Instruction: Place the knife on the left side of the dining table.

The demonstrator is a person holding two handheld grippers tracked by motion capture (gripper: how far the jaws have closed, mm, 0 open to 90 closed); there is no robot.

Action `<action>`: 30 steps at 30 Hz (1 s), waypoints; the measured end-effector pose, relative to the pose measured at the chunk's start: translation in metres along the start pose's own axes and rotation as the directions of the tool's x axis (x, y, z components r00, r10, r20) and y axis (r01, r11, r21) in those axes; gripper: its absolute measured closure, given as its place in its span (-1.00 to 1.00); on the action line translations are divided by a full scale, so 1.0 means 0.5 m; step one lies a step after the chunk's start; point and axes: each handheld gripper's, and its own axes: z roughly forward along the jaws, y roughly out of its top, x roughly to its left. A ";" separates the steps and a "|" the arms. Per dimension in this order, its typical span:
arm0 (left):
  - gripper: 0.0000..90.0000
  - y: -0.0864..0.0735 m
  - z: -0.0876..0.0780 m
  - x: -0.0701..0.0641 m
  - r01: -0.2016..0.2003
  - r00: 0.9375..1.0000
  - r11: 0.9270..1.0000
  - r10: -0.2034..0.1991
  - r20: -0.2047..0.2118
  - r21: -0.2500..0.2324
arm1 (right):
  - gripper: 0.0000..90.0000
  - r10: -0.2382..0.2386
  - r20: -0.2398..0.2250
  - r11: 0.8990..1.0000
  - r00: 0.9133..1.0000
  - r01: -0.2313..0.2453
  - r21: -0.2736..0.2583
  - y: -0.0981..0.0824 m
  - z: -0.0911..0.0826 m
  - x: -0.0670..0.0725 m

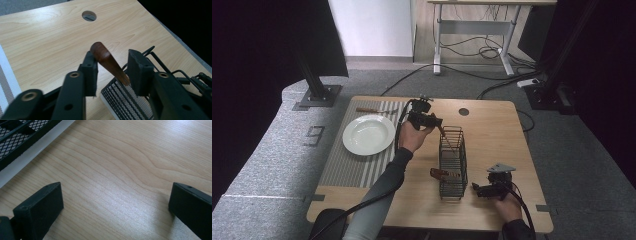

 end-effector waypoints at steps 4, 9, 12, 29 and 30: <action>0.51 -0.001 -0.002 0.002 0.016 0.999 1.000 -0.015 0.038 -0.014 | -1.00 0.000 -0.001 1.000 1.000 0.000 0.000 0.000 0.000 0.000; 0.60 0.000 -0.006 0.002 0.039 0.995 0.999 -0.036 0.098 -0.030 | -1.00 -0.001 0.000 1.000 1.000 0.001 0.000 0.000 0.000 0.000; 0.65 0.000 -0.010 0.002 0.047 0.991 0.998 -0.041 0.131 -0.039 | -1.00 0.000 0.000 1.000 1.000 0.000 0.000 0.000 0.000 0.000; 0.78 0.007 -0.059 -0.004 0.042 0.980 0.994 -0.022 0.200 -0.096 | -1.00 0.000 0.000 1.000 1.000 0.000 0.000 0.000 0.000 0.000; 0.78 0.007 -0.065 -0.005 0.038 0.980 0.994 -0.017 0.198 -0.102 | -1.00 0.000 0.000 1.000 1.000 0.000 -0.001 0.000 0.000 0.000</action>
